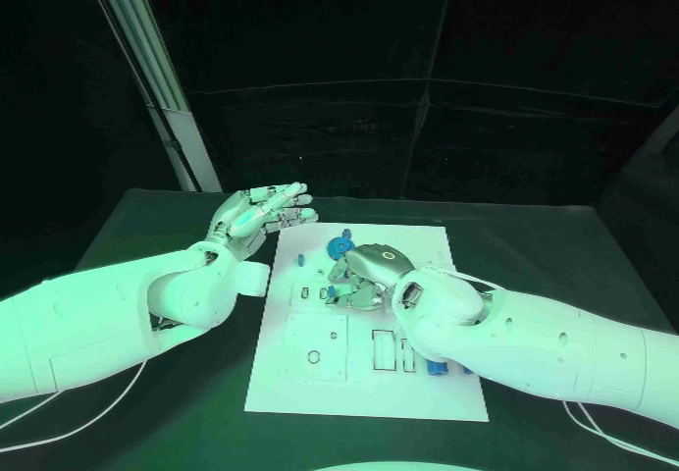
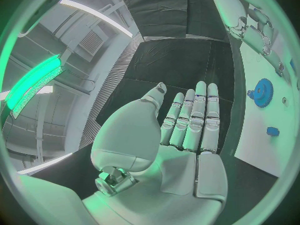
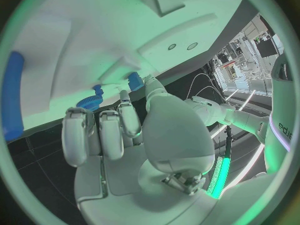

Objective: Assemble the parts on the task board

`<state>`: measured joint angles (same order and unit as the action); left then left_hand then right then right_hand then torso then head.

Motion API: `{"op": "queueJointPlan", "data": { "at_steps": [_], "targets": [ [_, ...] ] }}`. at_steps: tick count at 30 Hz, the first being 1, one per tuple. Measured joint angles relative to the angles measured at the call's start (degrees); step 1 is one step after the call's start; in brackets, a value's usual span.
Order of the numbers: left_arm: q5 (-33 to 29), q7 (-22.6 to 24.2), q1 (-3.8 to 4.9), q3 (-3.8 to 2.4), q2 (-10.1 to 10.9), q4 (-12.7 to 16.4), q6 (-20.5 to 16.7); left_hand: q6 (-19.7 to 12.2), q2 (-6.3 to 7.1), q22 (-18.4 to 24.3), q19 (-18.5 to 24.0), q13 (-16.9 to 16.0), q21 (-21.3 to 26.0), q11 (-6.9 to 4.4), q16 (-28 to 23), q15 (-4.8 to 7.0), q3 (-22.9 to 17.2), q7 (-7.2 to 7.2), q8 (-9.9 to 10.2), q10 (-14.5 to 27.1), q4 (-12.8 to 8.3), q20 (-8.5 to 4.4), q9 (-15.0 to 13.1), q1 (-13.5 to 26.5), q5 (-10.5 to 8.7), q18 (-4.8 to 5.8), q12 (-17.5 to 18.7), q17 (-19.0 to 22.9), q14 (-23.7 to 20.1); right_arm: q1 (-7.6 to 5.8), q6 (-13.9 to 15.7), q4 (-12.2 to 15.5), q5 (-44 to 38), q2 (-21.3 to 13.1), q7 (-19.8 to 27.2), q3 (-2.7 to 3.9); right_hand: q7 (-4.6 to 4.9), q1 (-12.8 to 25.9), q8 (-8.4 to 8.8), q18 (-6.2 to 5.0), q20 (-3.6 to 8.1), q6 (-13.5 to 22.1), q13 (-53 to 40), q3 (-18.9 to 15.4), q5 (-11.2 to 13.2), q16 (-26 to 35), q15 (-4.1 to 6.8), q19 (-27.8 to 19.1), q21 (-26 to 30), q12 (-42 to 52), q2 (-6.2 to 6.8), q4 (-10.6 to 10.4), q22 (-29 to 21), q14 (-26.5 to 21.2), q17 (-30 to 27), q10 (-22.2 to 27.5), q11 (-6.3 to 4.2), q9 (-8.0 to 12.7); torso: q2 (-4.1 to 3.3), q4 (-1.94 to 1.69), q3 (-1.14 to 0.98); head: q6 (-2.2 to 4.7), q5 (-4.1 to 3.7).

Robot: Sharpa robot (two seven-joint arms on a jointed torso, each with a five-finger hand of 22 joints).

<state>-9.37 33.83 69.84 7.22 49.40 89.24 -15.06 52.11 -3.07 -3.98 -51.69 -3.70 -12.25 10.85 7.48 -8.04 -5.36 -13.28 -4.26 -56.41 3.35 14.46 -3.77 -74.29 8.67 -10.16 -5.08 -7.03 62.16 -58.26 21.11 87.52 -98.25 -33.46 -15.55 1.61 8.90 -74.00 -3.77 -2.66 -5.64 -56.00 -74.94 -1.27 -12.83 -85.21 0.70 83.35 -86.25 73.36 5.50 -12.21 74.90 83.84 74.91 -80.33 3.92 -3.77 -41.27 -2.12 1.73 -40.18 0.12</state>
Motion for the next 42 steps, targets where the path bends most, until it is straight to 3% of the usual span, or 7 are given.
{"op": "queueJointPlan", "data": {
  "at_steps": [6,10,14,19,28,35,42],
  "targets": [
    [1.58,-1.12,0.00,0.00,0.22,-0.66,0.41,2.45,0.76,-1.26,-6.62,-0.69,-3.03,-2.06,4.29,2.77,-0.25,1.13,-0.58,-5.26,-0.29,-2.80,-0.16,0.76,0.00,0.01,-2.01,-3.12,8.66,0.15,3.04,4.83,2.47,-6.22,3.74,0.33,0.69,-1.14,0.00,-0.01,-0.91,3.37,1.71,-0.19,-0.03,2.84,-0.77,-3.29,2.60,-3.14,1.39,-2.05,-0.02,0.15,0.00,2.32,0.75,0.04,0.10,0.07,-0.06,0.21,0.01],
    [5.57,-4.32,0.09,0.00,0.74,-1.43,1.61,6.27,2.15,-3.60,-15.55,-2.08,-8.45,-5.13,12.21,6.47,0.67,3.54,-2.13,-12.38,0.03,-6.27,-0.60,2.39,-1.20,0.02,-4.68,-8.69,19.74,-0.23,3.36,7.62,8.80,-11.12,9.26,2.22,0.47,-4.16,-0.43,-2.19,-0.92,3.01,8.22,-0.31,-1.59,7.79,-0.82,-9.59,7.40,-10.73,0.23,-1.97,-6.72,0.20,-3.52,7.64,0.50,-0.24,0.24,0.16,-0.06,0.43,0.04],
    [12.68,-11.45,1.32,0.04,0.83,-2.40,3.82,9.60,2.59,-7.60,-24.00,-5.67,-16.17,-8.75,46.22,9.75,2.40,6.67,-3.14,-22.33,1.82,-10.15,-1.03,4.45,-2.00,0.03,-9.99,-40.93,21.75,-2.02,2.45,8.74,19.00,-15.43,15.12,3.38,-0.28,-9.51,-1.12,-4.89,-0.07,0.68,24.76,0.86,-1.84,20.87,0.12,-18.20,16.72,-30.29,-2.11,0.00,-19.70,-3.05,-17.51,16.07,-0.28,-0.36,0.59,0.34,-0.16,0.45,0.21],
    [23.16,-23.21,3.29,-0.06,0.26,-3.30,7.41,9.37,2.09,-12.66,-25.09,-12.06,-23.83,-9.66,69.76,10.60,5.38,7.14,-4.64,-22.96,6.34,-11.50,-1.75,6.69,-2.00,0.03,-18.32,-65.15,21.89,-3.73,0.98,7.99,32.31,-18.74,21.02,3.78,-0.18,-13.65,-0.64,-7.17,-0.10,-1.56,41.95,2.63,-0.95,44.35,-0.14,-27.65,32.62,-50.71,-2.76,-0.53,-37.72,-9.58,-37.13,14.59,-0.16,-0.16,1.17,0.56,-0.44,0.10,0.49],
    [41.63,-48.12,7.57,1.69,-3.90,-5.84,16.40,5.75,0.07,-20.36,-20.98,-23.30,-32.87,-8.87,76.94,10.61,9.13,7.02,-11.45,-12.39,13.05,-10.83,-4.67,7.45,-2.00,0.02,-31.51,-67.92,21.90,-4.90,-1.14,4.02,50.94,-20.51,27.66,3.92,0.79,-15.80,-0.17,-7.16,-2.99,-2.54,60.84,4.04,-0.62,68.40,-3.01,-29.32,49.86,-68.22,-1.83,-2.85,-49.79,-13.12,-50.94,9.94,1.95,-0.07,2.43,0.85,-1.02,-0.40,1.16],
    [49.98,-58.09,9.40,2.71,-8.39,-8.49,20.58,4.48,-0.02,-48.20,-27.61,-30.07,-54.66,-9.89,81.80,10.94,13.20,7.99,-19.96,-10.70,13.16,-11.53,-9.06,7.69,-2.00,3.51,-40.76,-67.92,21.78,-5.16,-1.48,2.46,56.36,-20.54,29.48,3.95,1.08,-15.80,-0.17,-7.15,-3.07,-2.83,65.64,3.71,-0.62,73.88,-3.26,-26.39,54.33,-69.59,-1.83,-3.19,-53.31,-10.20,-54.31,8.76,2.02,-0.07,2.96,0.95,-1.28,-0.64,1.52],
    [54.13,-61.94,9.76,3.85,-12.16,-11.07,22.76,2.65,-0.76,-61.70,-30.65,-44.92,-63.98,-11.07,82.35,11.68,15.63,9.60,-27.96,-14.63,13.07,-12.29,-14.87,6.96,-2.23,5.08,-54.81,-67.91,21.73,-5.20,-1.48,1.86,58.26,-20.30,30.06,3.95,1.29,-15.80,-0.17,-7.14,-3.14,-2.61,66.88,3.55,-0.62,75.11,-3.57,-25.89,55.30,-69.59,-1.83,-3.34,-54.18,-9.92,-55.04,8.76,2.02,-0.08,2.99,0.97,-1.29,-0.61,1.55]
  ]
}}
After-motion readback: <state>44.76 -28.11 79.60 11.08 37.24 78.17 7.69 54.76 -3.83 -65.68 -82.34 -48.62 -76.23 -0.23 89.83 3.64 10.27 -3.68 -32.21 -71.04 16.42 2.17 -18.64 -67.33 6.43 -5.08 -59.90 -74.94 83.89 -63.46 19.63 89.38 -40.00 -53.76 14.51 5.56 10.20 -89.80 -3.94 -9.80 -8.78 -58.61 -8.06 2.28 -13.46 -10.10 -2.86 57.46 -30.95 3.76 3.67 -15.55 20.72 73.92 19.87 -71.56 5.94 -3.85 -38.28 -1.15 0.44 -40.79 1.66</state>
